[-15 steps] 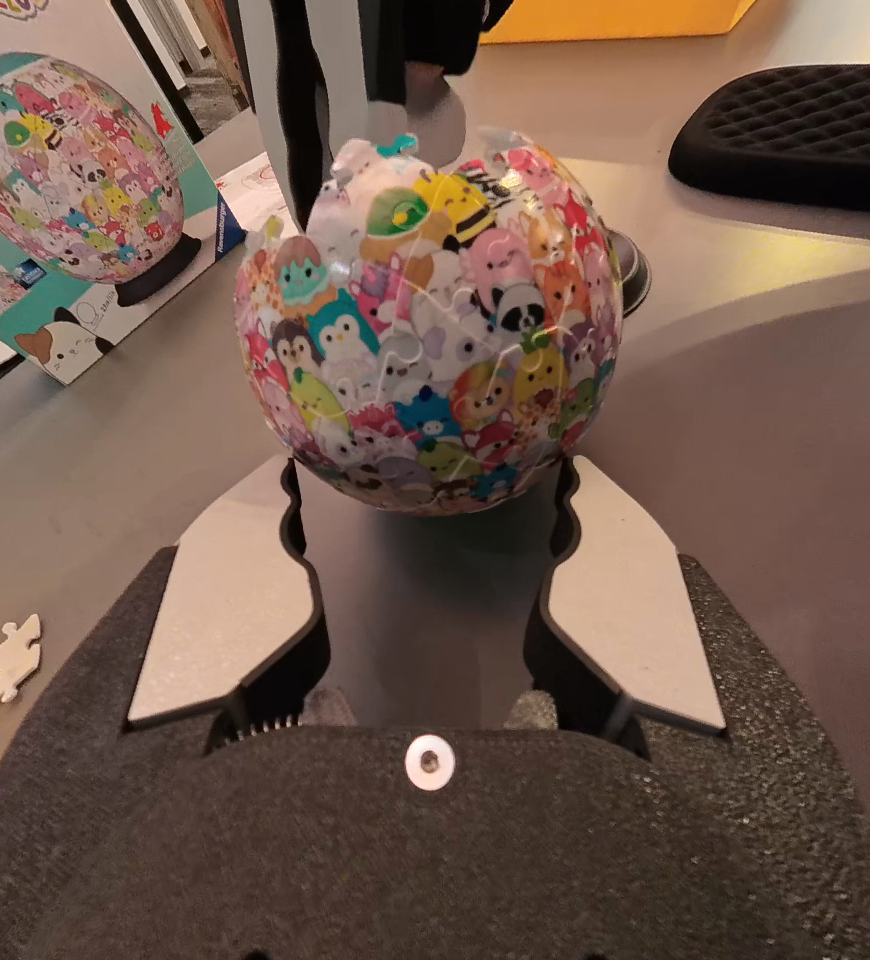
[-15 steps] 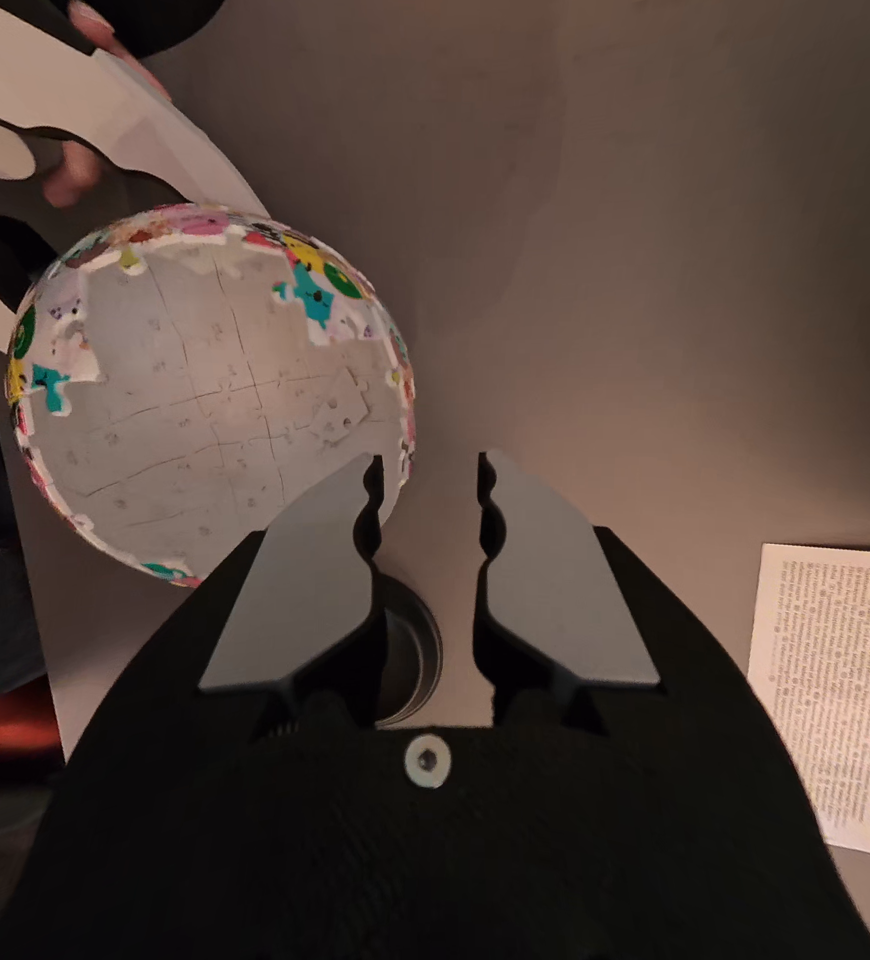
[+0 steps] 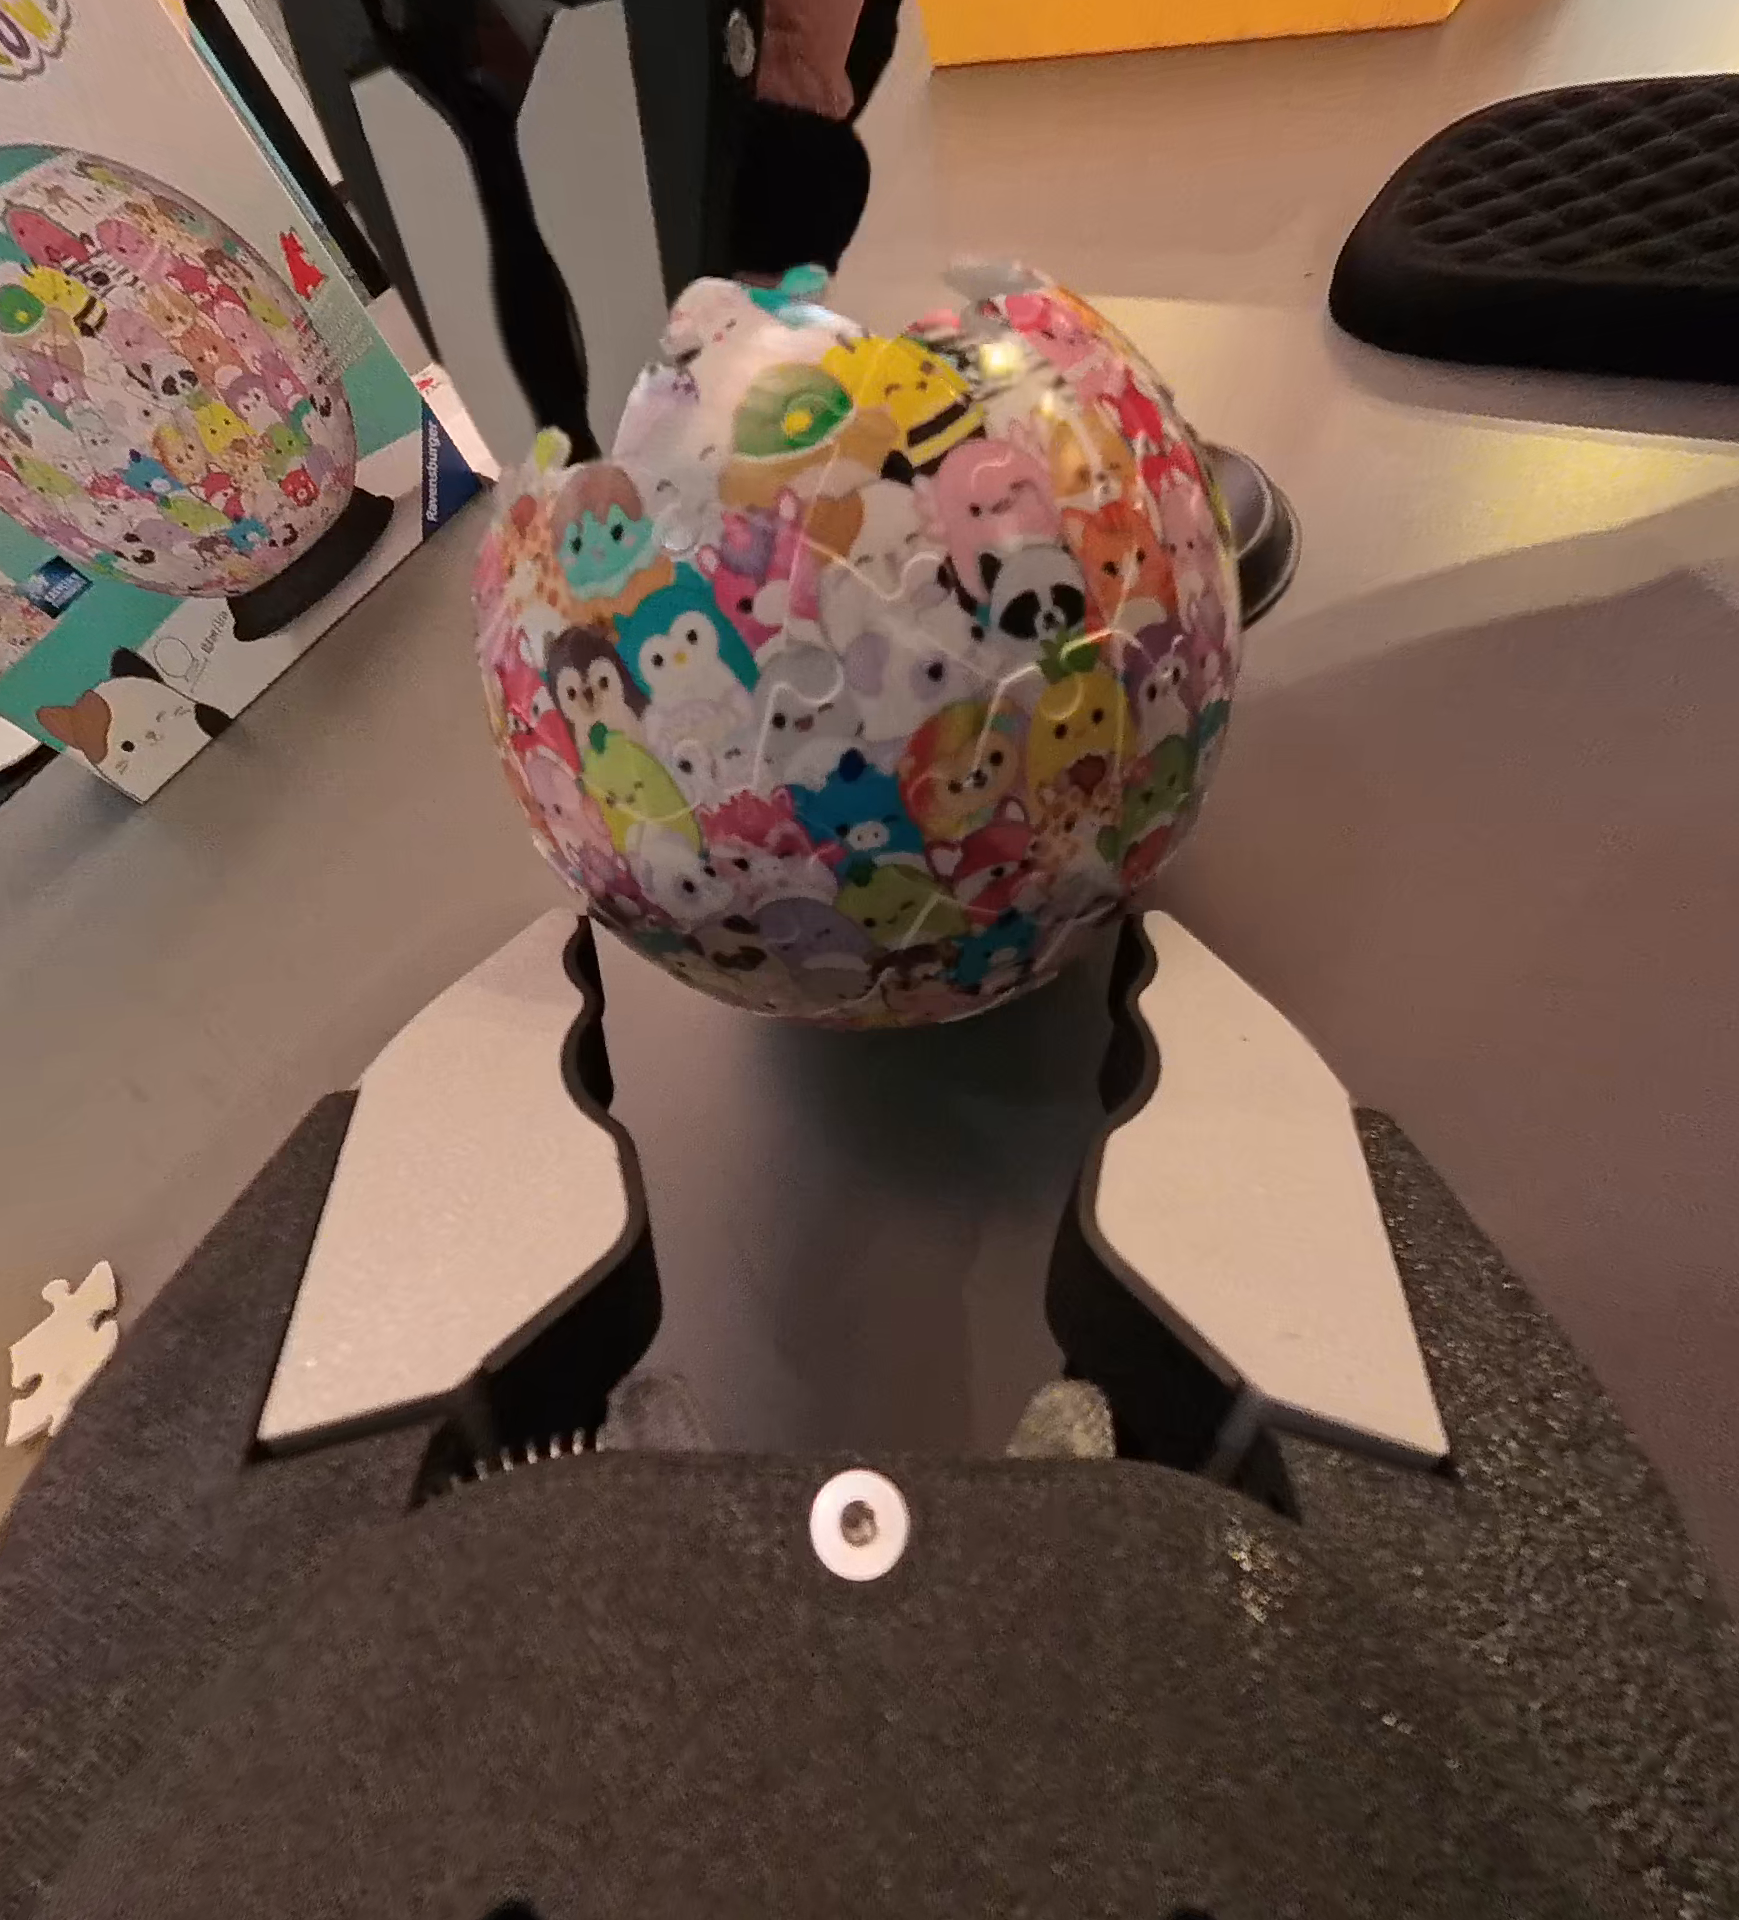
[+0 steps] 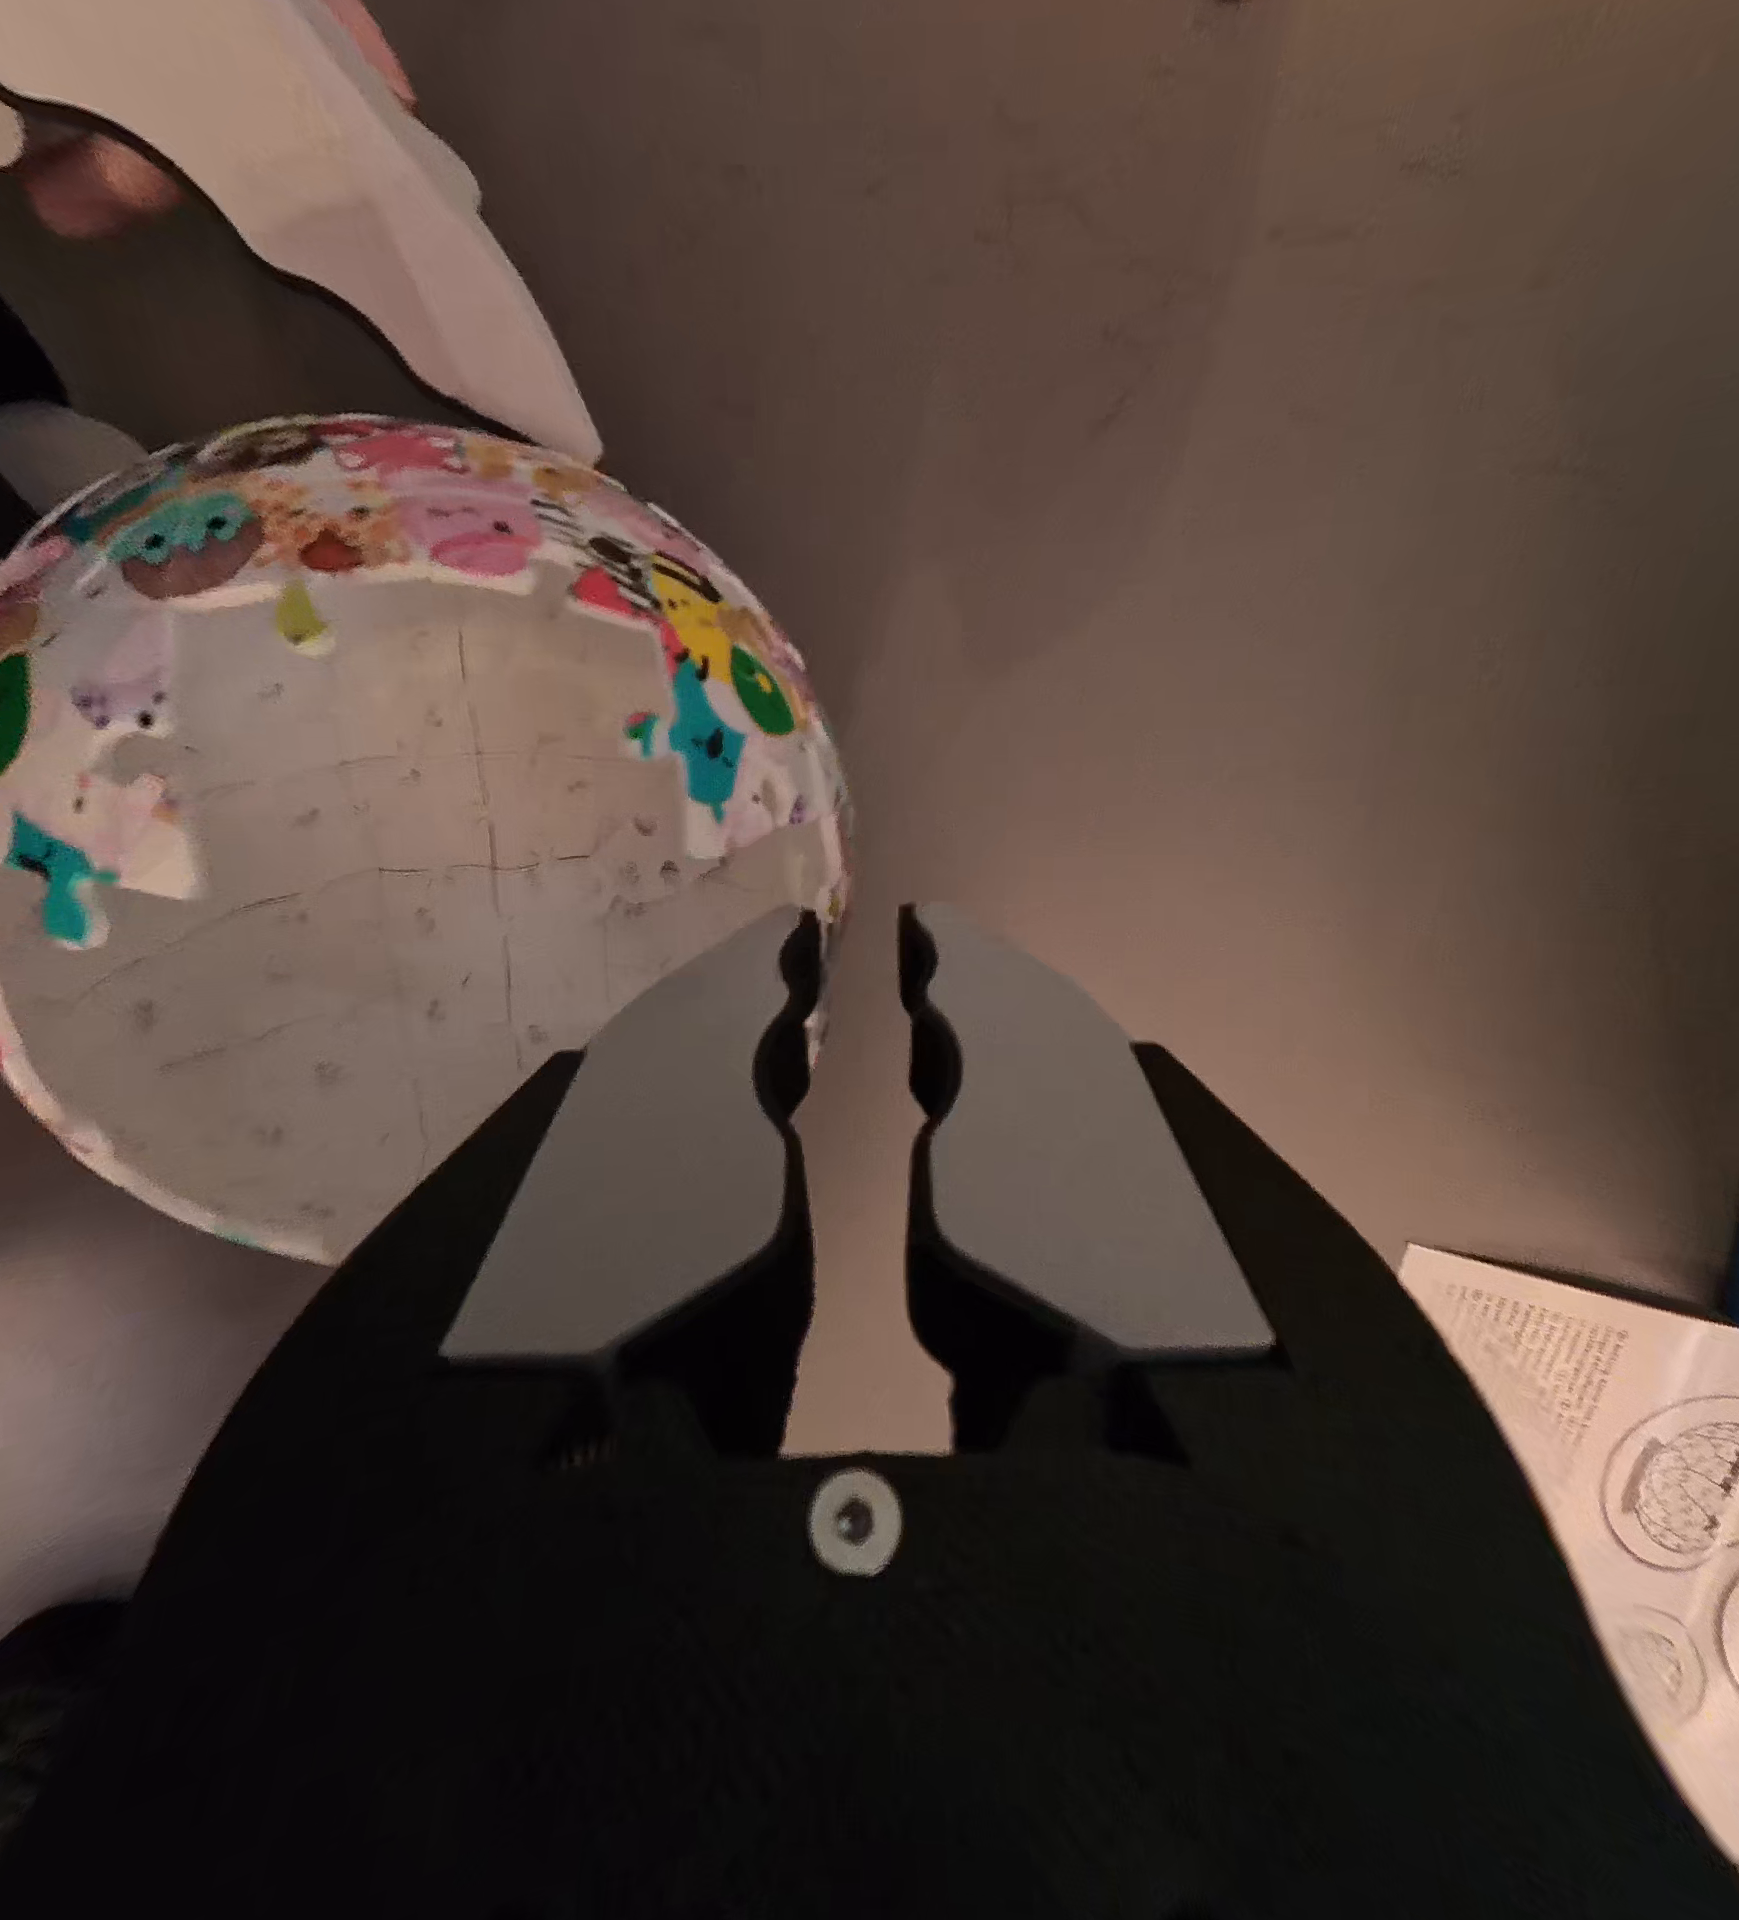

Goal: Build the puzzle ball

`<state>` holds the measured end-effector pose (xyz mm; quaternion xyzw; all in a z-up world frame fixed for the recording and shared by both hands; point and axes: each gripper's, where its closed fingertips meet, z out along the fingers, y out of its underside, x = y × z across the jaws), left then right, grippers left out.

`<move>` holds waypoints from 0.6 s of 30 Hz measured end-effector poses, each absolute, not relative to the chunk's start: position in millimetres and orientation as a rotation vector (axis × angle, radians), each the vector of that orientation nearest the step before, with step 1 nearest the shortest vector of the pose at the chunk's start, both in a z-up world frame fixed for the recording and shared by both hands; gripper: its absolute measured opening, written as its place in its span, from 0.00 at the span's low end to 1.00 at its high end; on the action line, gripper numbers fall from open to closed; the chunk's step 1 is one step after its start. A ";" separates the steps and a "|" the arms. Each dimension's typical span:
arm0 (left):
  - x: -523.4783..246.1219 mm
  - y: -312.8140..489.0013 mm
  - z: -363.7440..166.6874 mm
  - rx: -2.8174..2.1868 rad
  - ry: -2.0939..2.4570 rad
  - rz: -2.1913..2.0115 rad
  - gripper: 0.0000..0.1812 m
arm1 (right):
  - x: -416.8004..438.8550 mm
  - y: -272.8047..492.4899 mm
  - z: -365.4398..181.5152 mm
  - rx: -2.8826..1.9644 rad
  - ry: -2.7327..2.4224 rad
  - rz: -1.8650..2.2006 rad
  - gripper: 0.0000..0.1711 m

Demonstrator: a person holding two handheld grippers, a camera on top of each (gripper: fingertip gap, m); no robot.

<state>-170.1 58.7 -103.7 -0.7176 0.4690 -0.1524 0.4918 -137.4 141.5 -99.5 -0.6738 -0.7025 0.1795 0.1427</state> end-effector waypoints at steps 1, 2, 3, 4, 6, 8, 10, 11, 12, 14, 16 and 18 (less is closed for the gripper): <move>-170.4 59.2 -103.9 -1.742 1.139 -0.367 0.51 | -137.9 137.9 -100.2 -1.949 -2.037 0.553 0.03; -170.6 59.4 -104.2 -1.742 1.140 -0.366 0.51 | -138.2 138.1 -100.9 -1.955 -2.033 0.557 0.03; -170.5 59.5 -104.4 -1.743 1.140 -0.369 0.52 | -139.2 138.1 -100.8 -1.958 -2.022 0.569 0.03; -170.4 59.6 -104.7 -1.744 1.139 -0.371 0.52 | -139.9 138.0 -100.6 -1.970 -2.007 0.584 0.03; -170.7 60.1 -104.8 -1.743 1.138 -0.371 0.52 | -140.3 138.3 -101.0 -2.005 -1.971 0.603 0.03; -170.3 60.5 -104.4 -1.741 1.137 -0.376 0.52 | -139.1 138.6 -101.5 -2.050 -1.941 0.611 0.03; -168.9 60.4 -103.8 -1.733 1.143 -0.380 0.52 | -138.0 138.5 -101.8 -2.092 -1.911 0.620 0.03; -168.3 60.4 -103.4 -1.729 1.146 -0.377 0.52 | -138.0 138.6 -101.7 -2.104 -1.897 0.620 0.03; -167.8 60.4 -103.1 -1.726 1.149 -0.375 0.52 | -137.7 138.6 -101.9 -2.107 -1.891 0.614 0.02; -167.2 60.2 -102.8 -1.722 1.154 -0.377 0.52 | -136.7 138.6 -102.0 -2.118 -1.882 0.600 0.02; -166.9 60.2 -102.8 -1.720 1.158 -0.376 0.52 | -136.2 138.4 -102.0 -2.132 -1.869 0.592 0.02; -166.8 59.8 -102.9 -1.720 1.160 -0.375 0.52 | -135.9 138.2 -102.1 -2.149 -1.851 0.587 0.02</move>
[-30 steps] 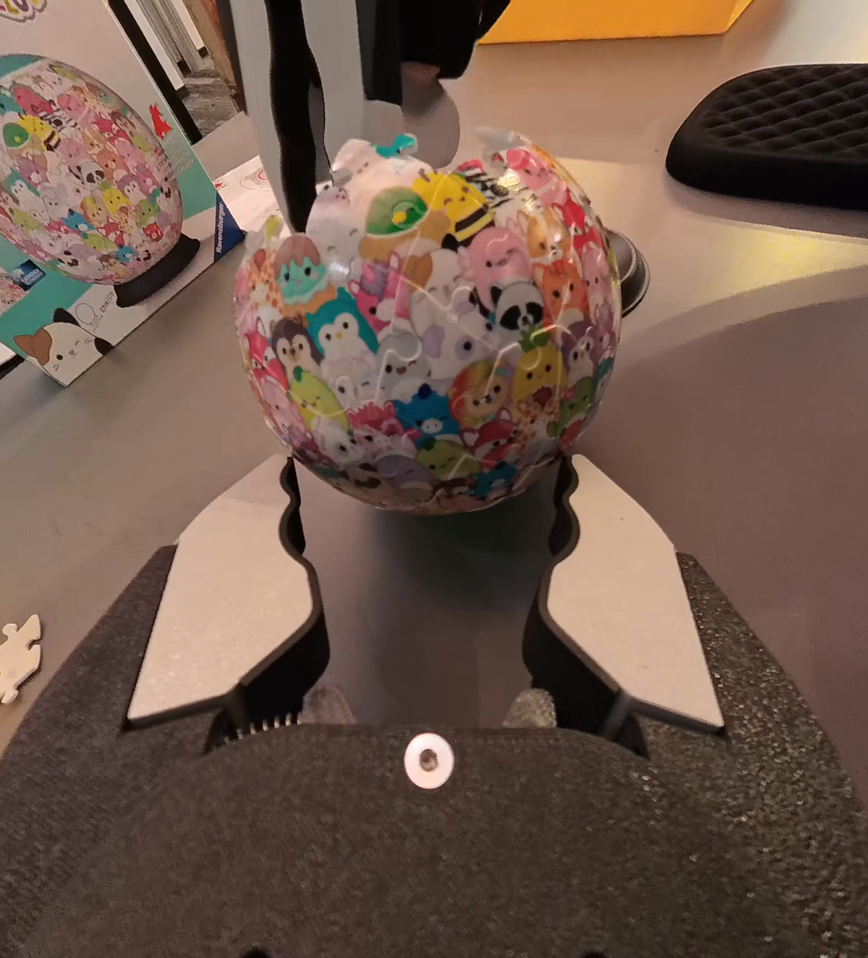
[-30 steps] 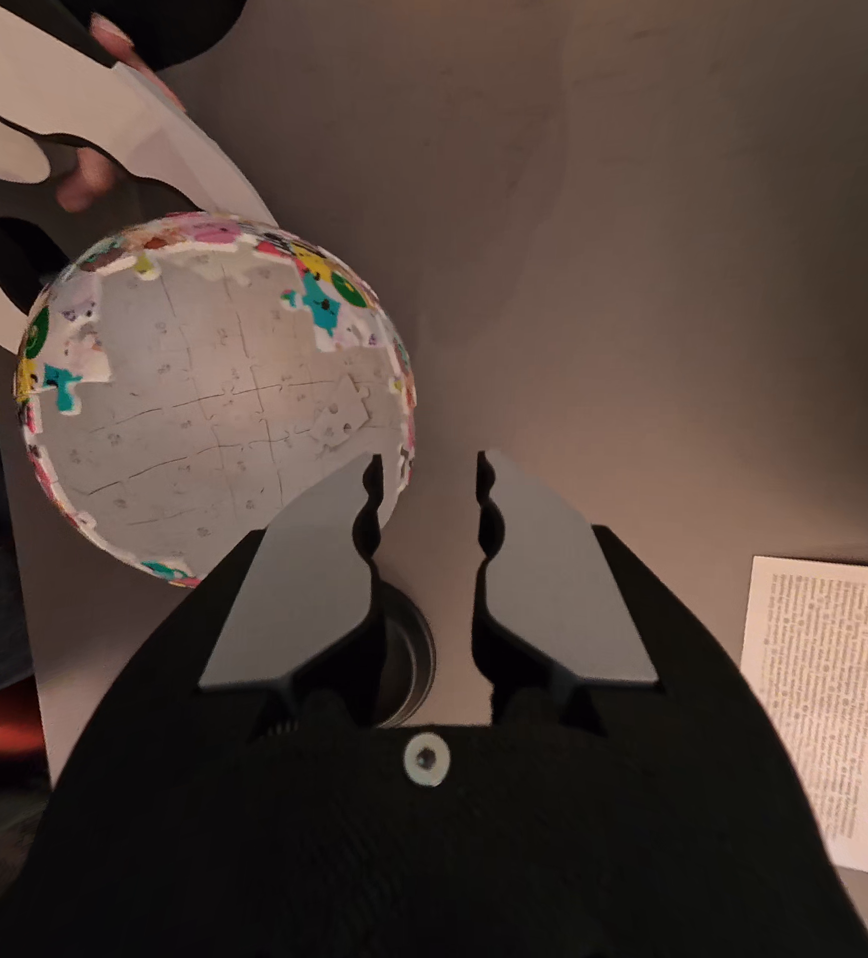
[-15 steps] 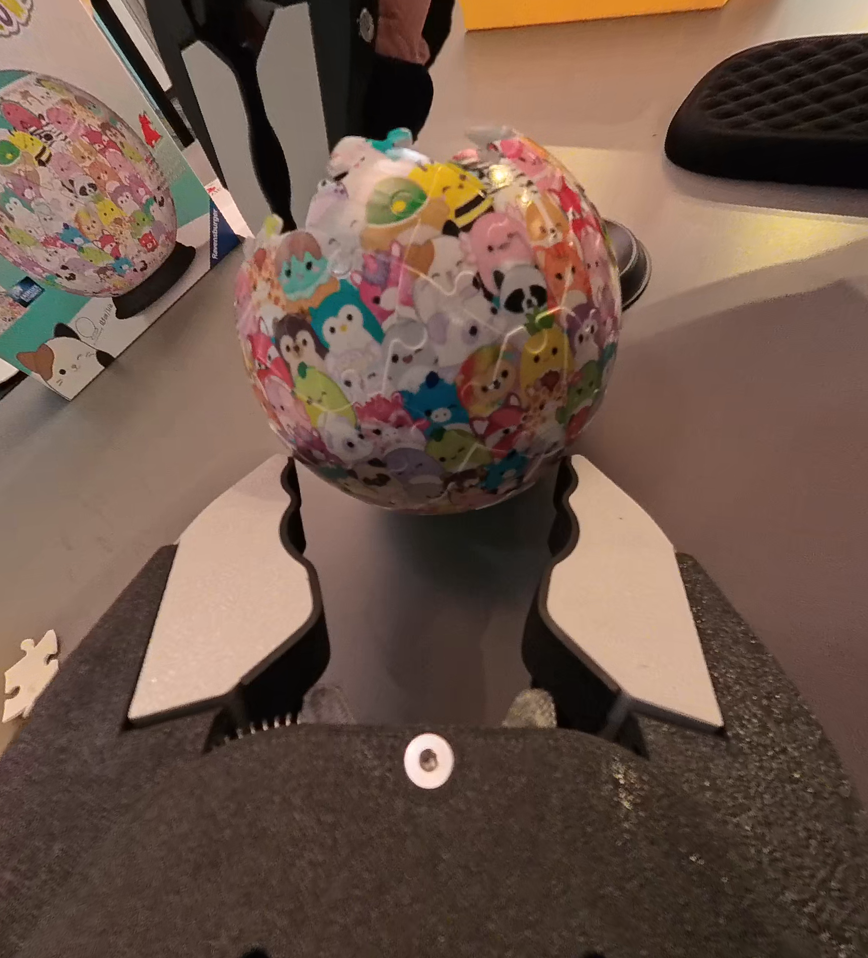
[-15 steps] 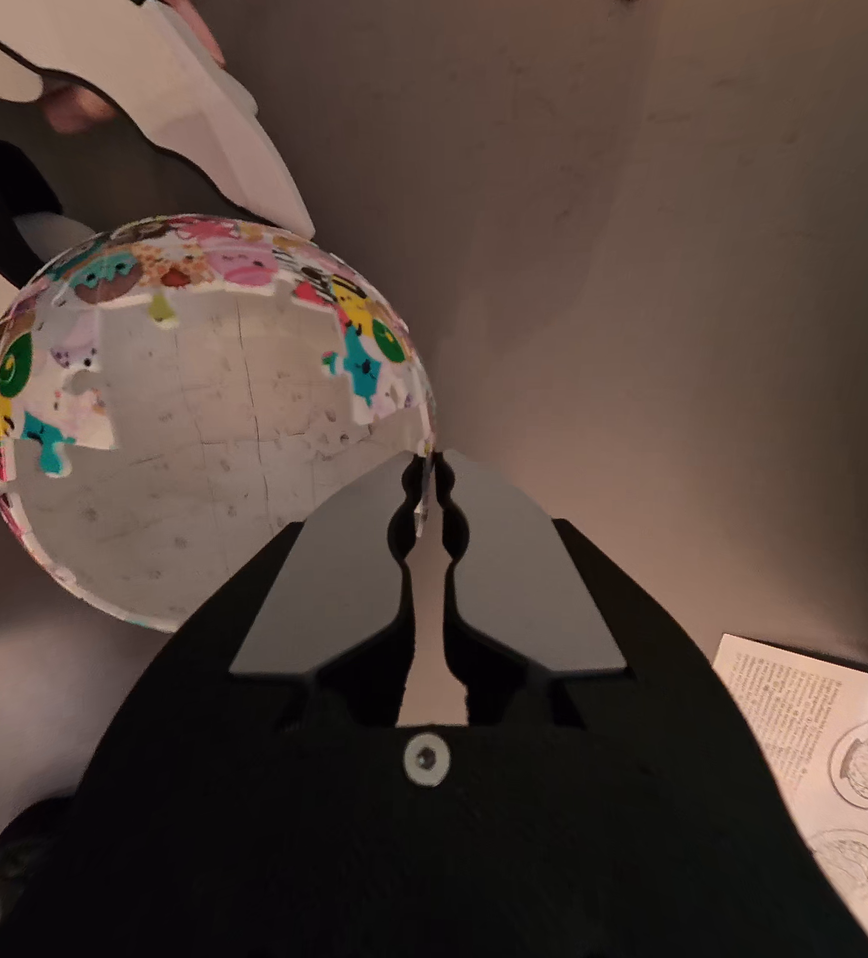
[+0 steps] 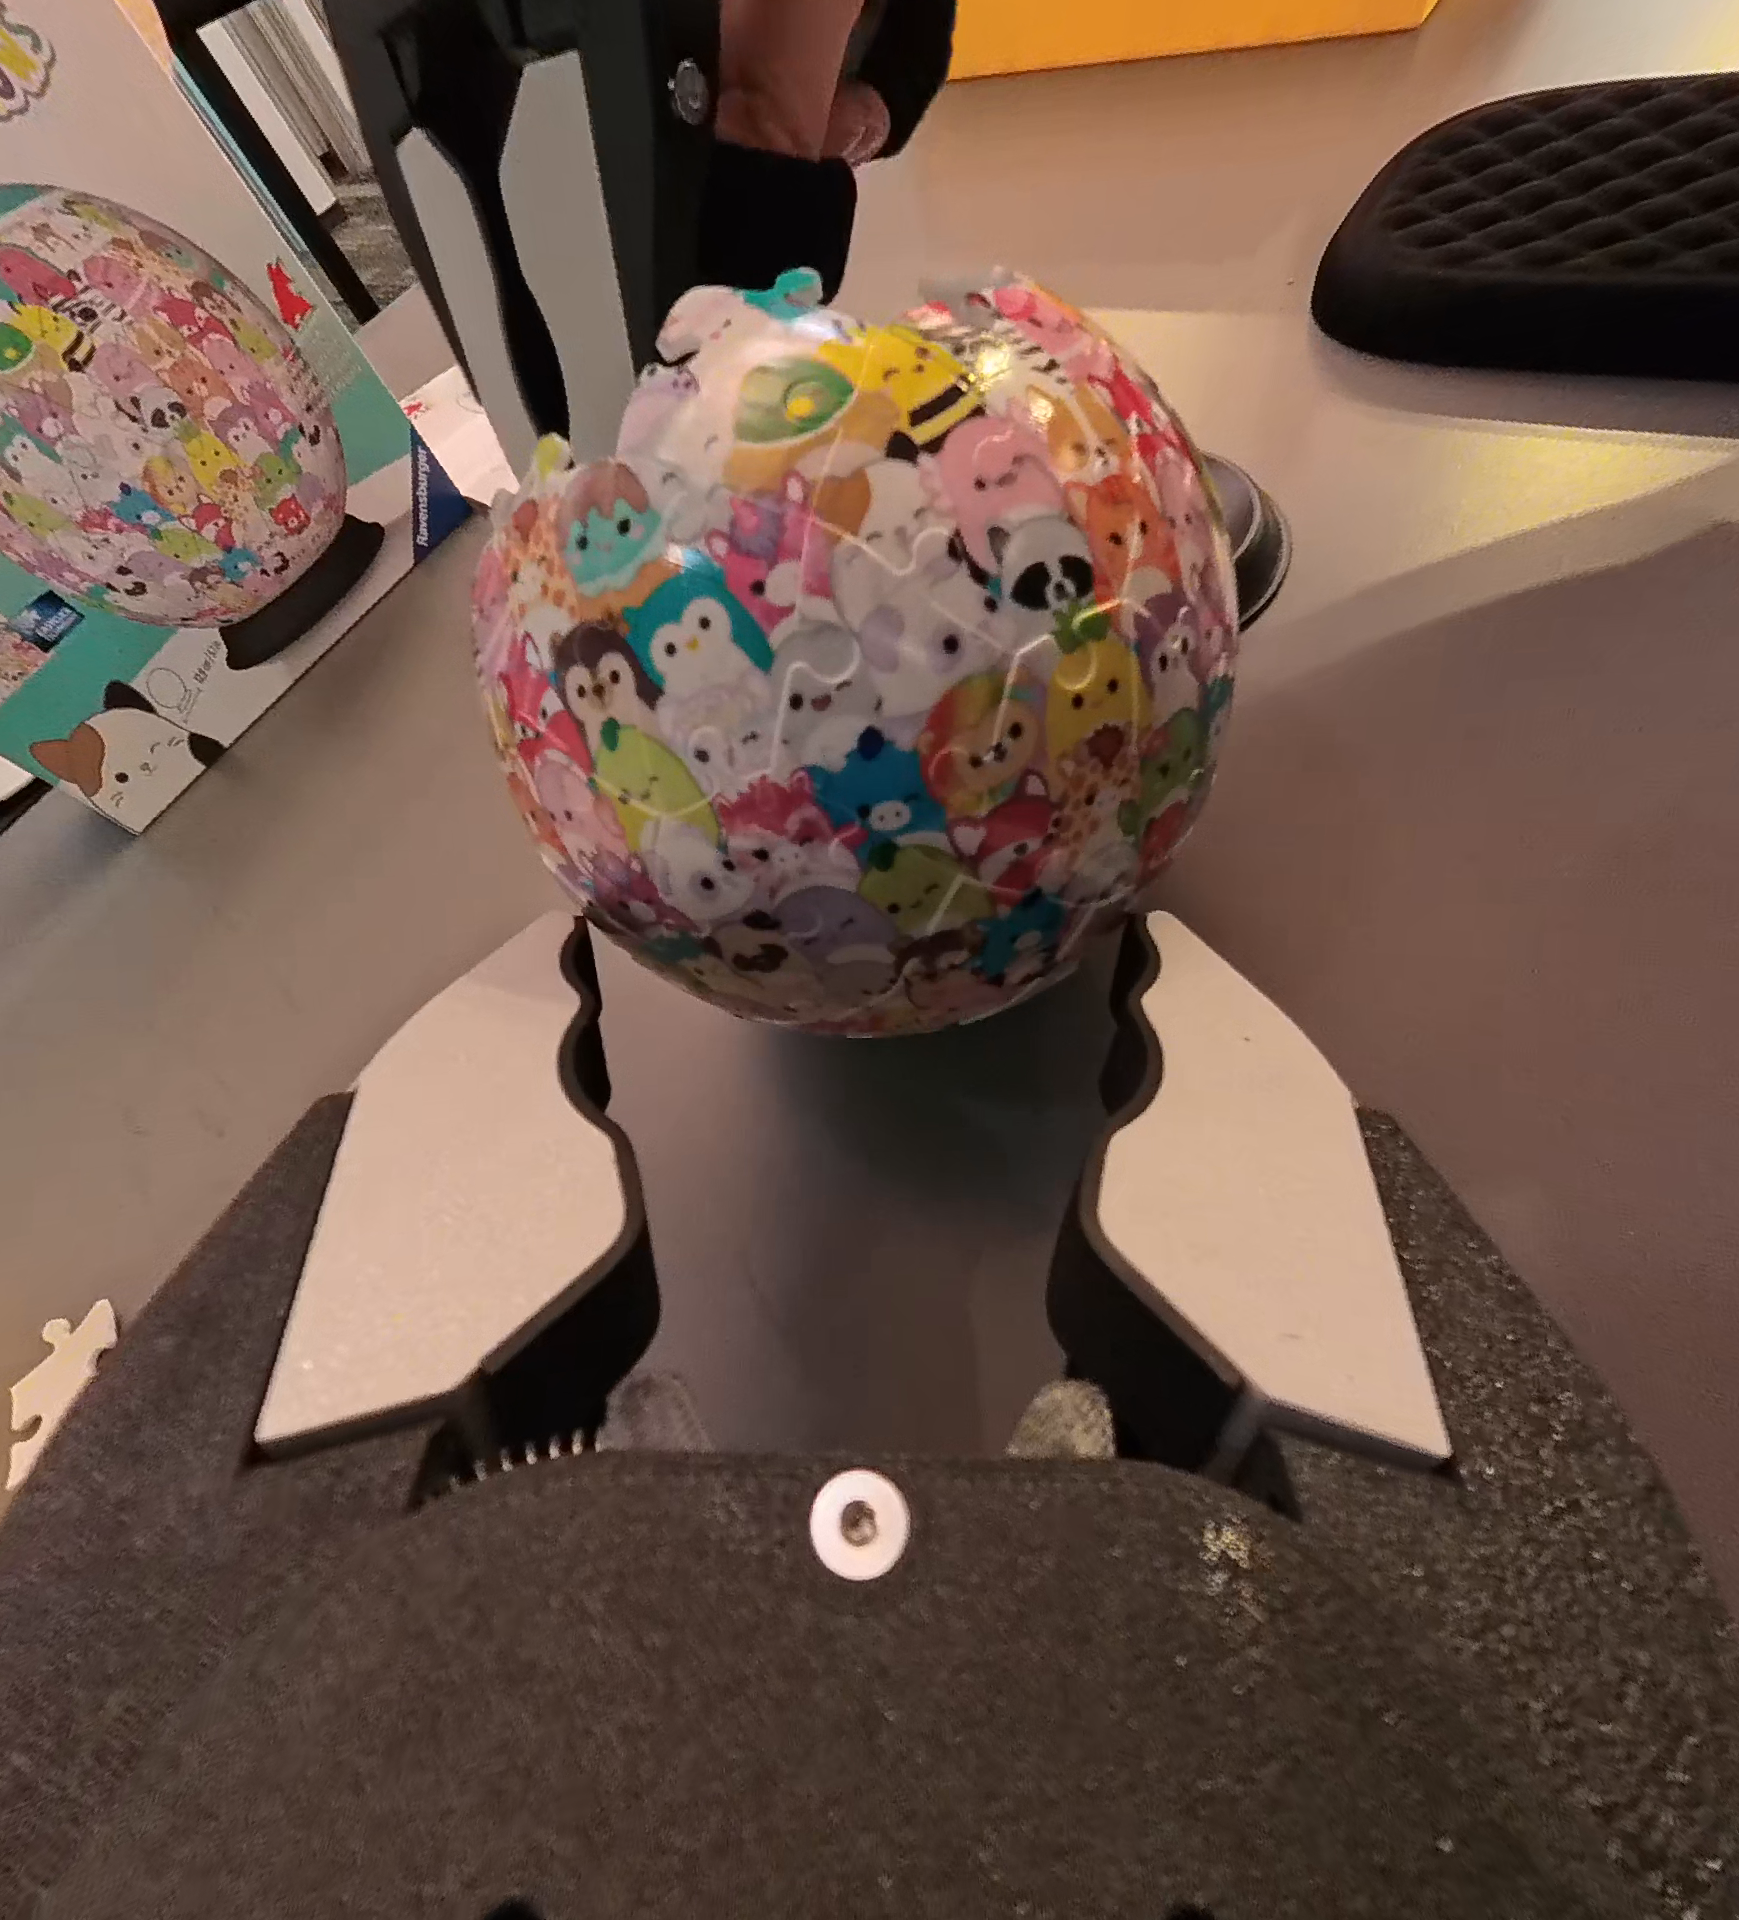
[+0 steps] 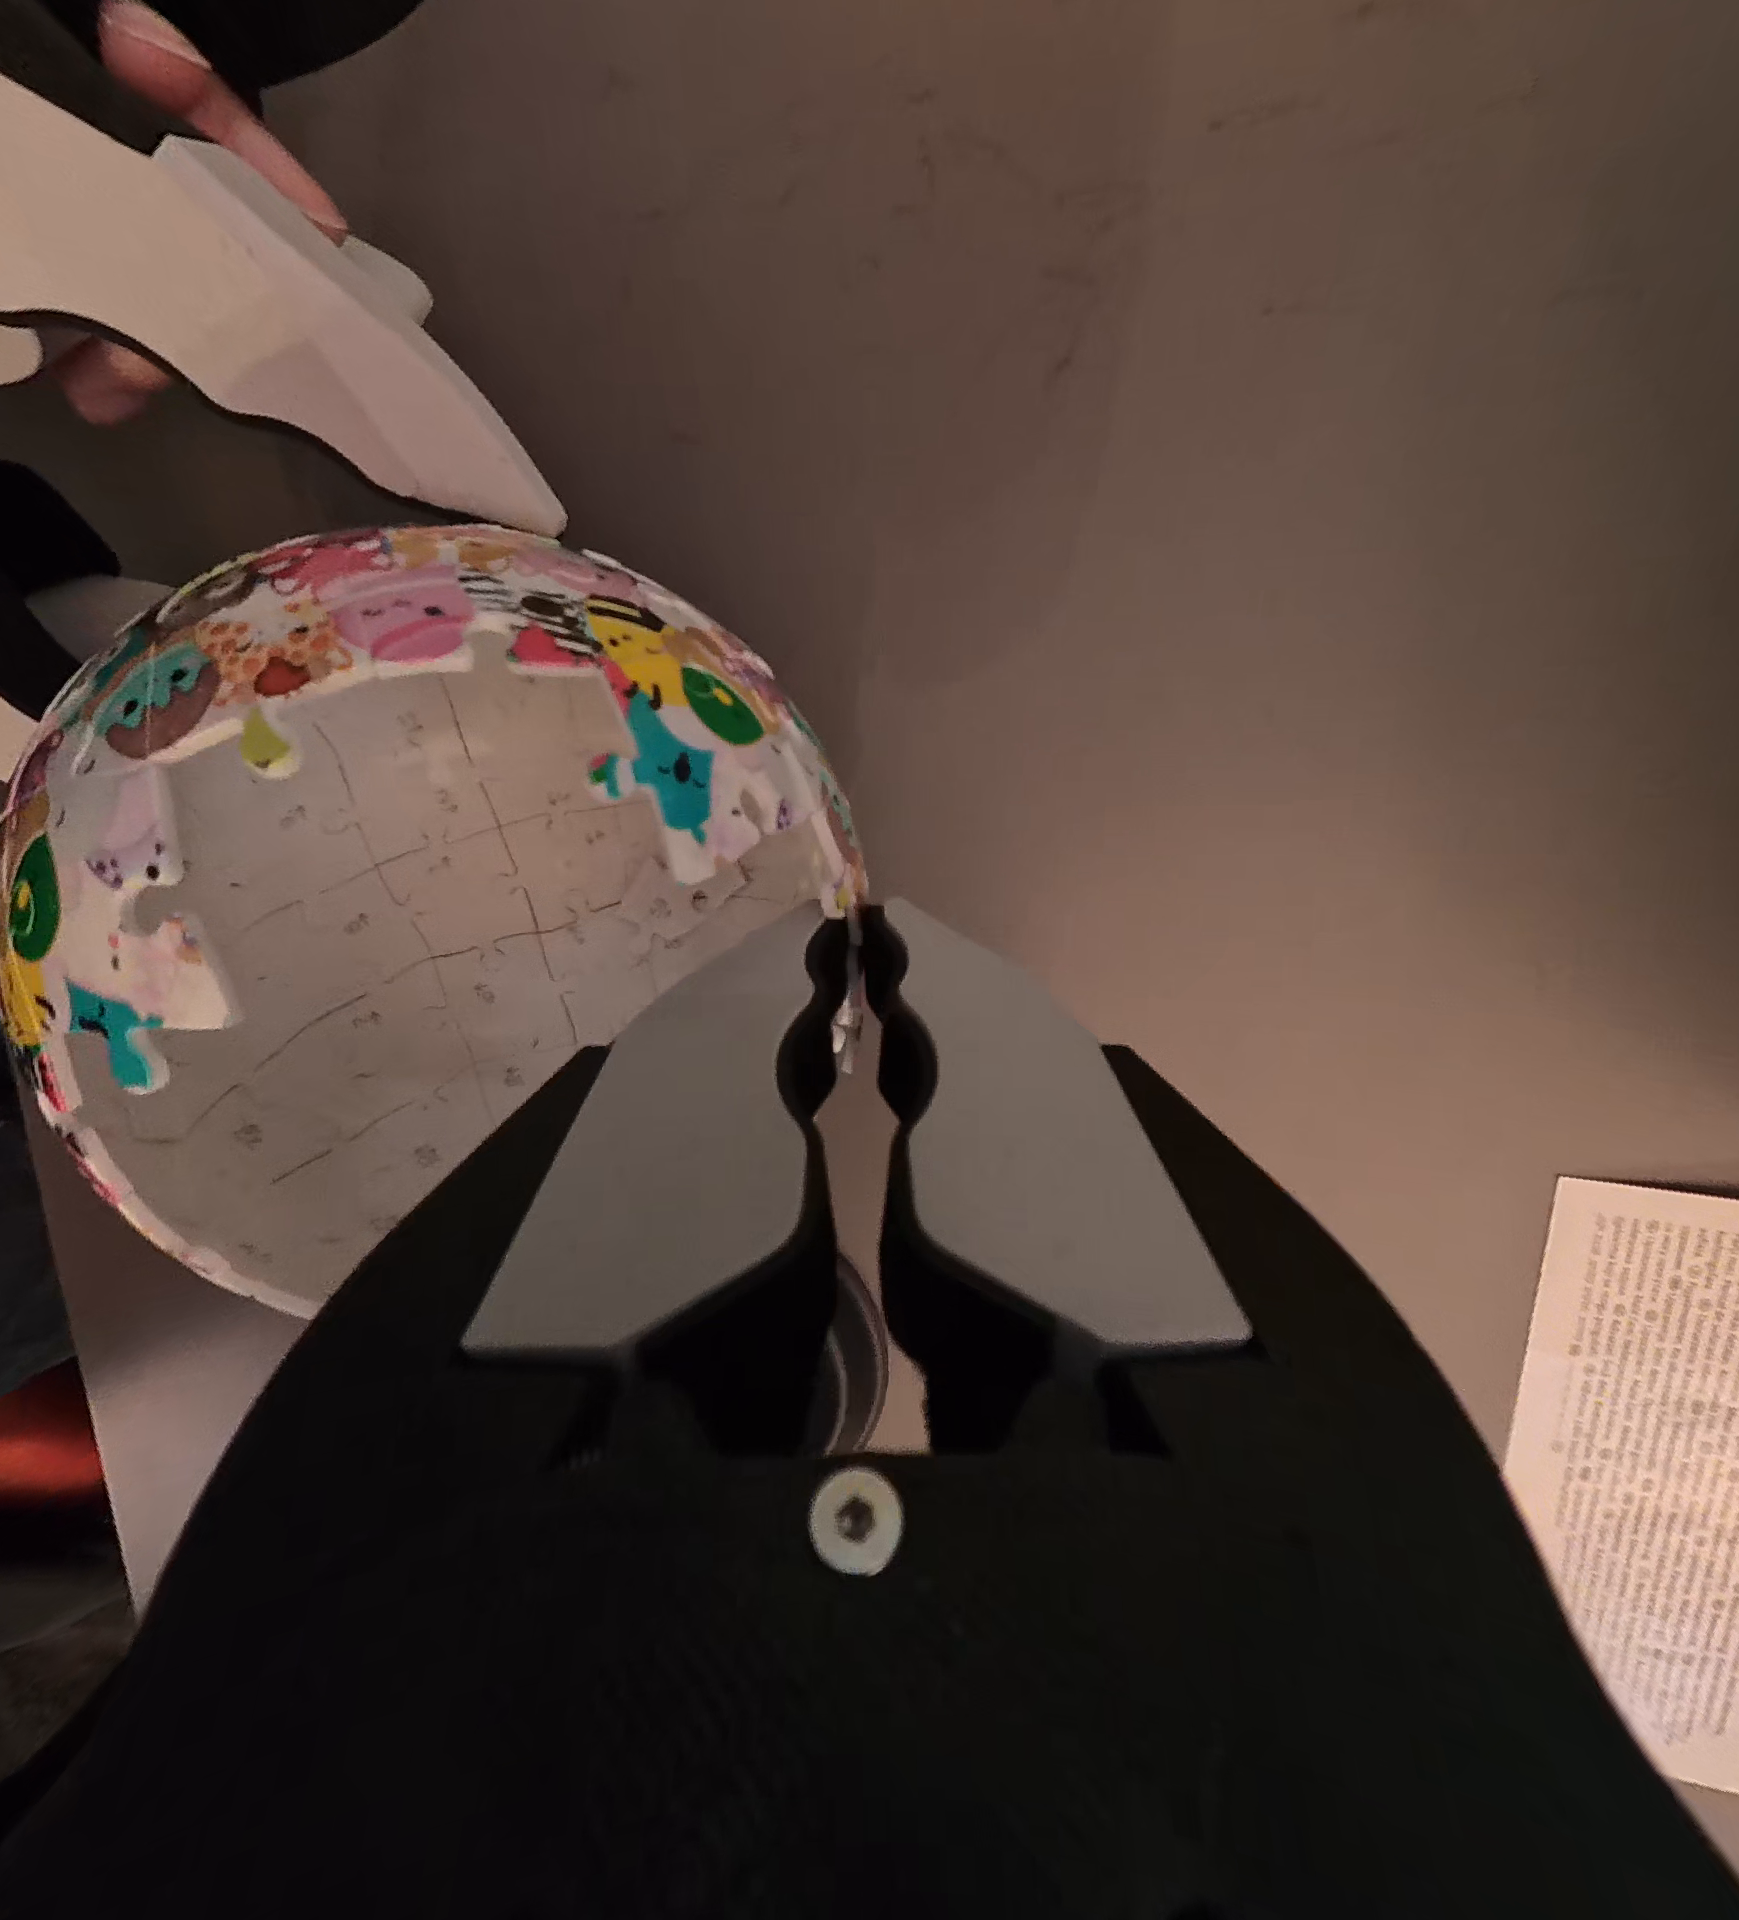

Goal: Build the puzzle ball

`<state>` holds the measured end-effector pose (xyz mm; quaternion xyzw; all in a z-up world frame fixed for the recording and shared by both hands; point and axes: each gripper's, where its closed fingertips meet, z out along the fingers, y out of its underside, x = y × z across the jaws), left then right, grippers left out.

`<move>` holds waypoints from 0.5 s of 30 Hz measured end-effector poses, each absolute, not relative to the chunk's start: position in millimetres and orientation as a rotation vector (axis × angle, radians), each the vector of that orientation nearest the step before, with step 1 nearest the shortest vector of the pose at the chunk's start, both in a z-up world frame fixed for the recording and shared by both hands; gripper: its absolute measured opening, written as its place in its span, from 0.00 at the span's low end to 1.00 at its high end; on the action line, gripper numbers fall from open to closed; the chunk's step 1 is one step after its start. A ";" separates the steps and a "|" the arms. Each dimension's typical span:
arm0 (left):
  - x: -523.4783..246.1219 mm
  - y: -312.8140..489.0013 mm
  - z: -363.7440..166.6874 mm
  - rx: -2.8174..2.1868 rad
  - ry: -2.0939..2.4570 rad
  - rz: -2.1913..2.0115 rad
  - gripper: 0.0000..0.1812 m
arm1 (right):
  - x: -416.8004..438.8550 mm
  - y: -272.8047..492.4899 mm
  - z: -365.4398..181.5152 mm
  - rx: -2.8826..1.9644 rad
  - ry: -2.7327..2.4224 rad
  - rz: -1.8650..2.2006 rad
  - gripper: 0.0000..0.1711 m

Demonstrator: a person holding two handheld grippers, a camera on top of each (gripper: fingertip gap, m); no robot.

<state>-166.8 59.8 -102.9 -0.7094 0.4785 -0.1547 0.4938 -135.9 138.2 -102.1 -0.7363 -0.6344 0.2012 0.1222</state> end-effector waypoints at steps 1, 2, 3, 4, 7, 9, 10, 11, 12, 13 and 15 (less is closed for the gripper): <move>-166.6 59.4 -102.7 -1.720 1.162 -0.377 0.52 | -135.6 137.7 -102.4 -2.153 -1.851 0.590 0.02; -166.7 59.3 -102.8 -1.721 1.163 -0.376 0.52 | -135.7 137.4 -102.4 -2.143 -1.858 0.597 0.02; -166.7 59.1 -103.1 -1.722 1.165 -0.374 0.52 | -136.1 137.1 -102.1 -2.122 -1.868 0.609 0.03; -167.0 58.9 -103.6 -1.723 1.168 -0.369 0.52 | -136.4 136.8 -101.5 -2.100 -1.880 0.617 0.03; -167.6 58.0 -105.2 -1.730 1.174 -0.366 0.52 | -134.6 138.3 -98.6 -2.034 -1.907 0.610 0.14; -168.7 57.9 -106.5 -1.737 1.177 -0.364 0.52 | -127.2 144.1 -97.0 -2.033 -1.902 0.575 0.20; -169.3 57.6 -106.9 -1.740 1.177 -0.364 0.52 | -125.1 144.5 -94.2 -2.023 -1.897 0.594 0.22; -170.1 57.3 -106.9 -1.741 1.175 -0.367 0.52 | -123.5 144.3 -90.4 -2.000 -1.883 0.619 0.22; -170.9 56.9 -106.8 -1.741 1.173 -0.373 0.52 | -122.0 145.7 -86.6 -1.981 -1.855 0.632 0.22; -171.8 56.4 -106.7 -1.743 1.168 -0.382 0.52 | -120.4 146.4 -83.5 -1.967 -1.825 0.650 0.22; -172.8 55.2 -105.5 -1.745 1.155 -0.414 0.52 | -117.9 143.2 -80.6 -1.957 -1.774 0.706 0.21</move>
